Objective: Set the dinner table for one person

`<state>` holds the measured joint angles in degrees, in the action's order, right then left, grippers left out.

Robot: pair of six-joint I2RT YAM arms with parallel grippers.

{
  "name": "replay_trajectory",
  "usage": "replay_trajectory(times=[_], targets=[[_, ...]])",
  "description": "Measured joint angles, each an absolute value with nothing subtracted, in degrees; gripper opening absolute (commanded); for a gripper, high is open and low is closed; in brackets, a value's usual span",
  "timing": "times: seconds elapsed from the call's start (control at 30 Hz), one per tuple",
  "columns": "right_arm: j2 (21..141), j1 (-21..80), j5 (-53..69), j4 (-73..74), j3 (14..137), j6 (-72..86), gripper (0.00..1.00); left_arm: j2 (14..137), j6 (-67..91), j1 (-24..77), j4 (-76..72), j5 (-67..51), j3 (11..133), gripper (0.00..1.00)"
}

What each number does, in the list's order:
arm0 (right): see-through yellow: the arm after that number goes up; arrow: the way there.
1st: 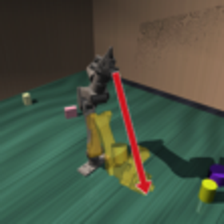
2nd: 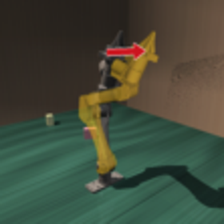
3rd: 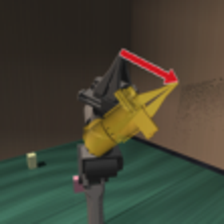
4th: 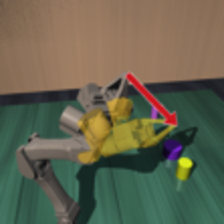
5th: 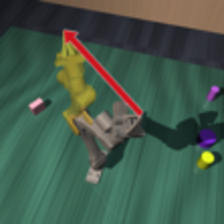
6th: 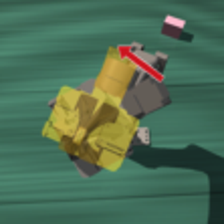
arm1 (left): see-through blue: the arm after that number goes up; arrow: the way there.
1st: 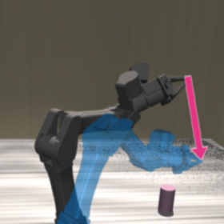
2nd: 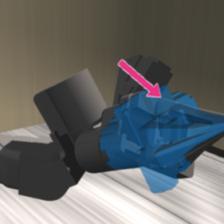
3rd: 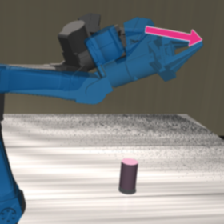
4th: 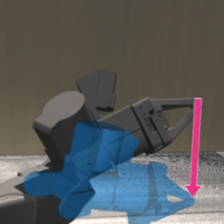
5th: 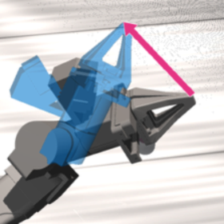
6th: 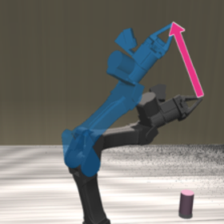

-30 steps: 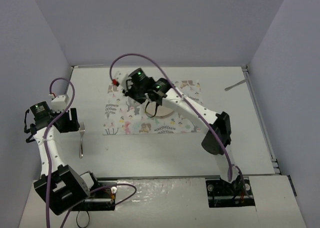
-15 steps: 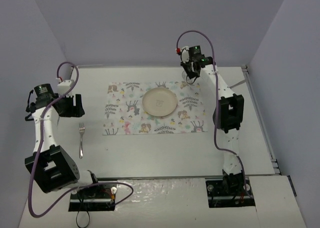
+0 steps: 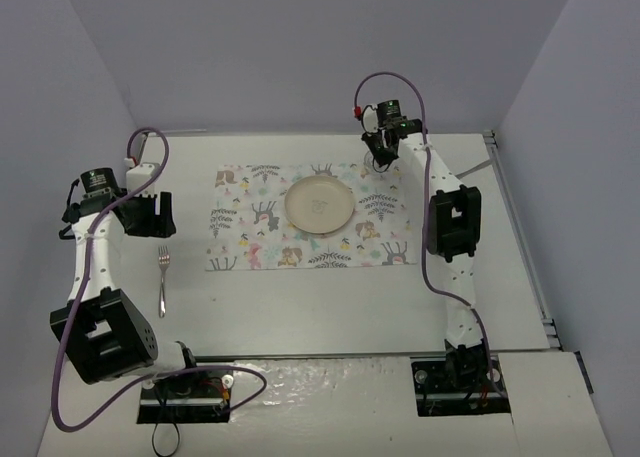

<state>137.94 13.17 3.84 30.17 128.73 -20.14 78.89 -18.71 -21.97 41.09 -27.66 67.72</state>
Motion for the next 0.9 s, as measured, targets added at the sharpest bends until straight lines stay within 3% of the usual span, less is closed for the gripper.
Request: replay_trajectory(times=[0.27,0.87,0.9], targets=[[139.51,8.44,3.89,30.16,128.61,-19.86,0.0,79.87,-18.8,-21.35,40.44,-26.97,67.48,0.64],[143.16,9.96,7.38,30.2,129.19,-19.97,0.0,80.99,-17.9,-18.59,40.0,-25.46,66.72,0.64],[143.17,9.96,7.48,30.22,129.23,-19.99,0.17,80.99,-17.85,-18.44,39.94,-25.41,66.72,0.64]])
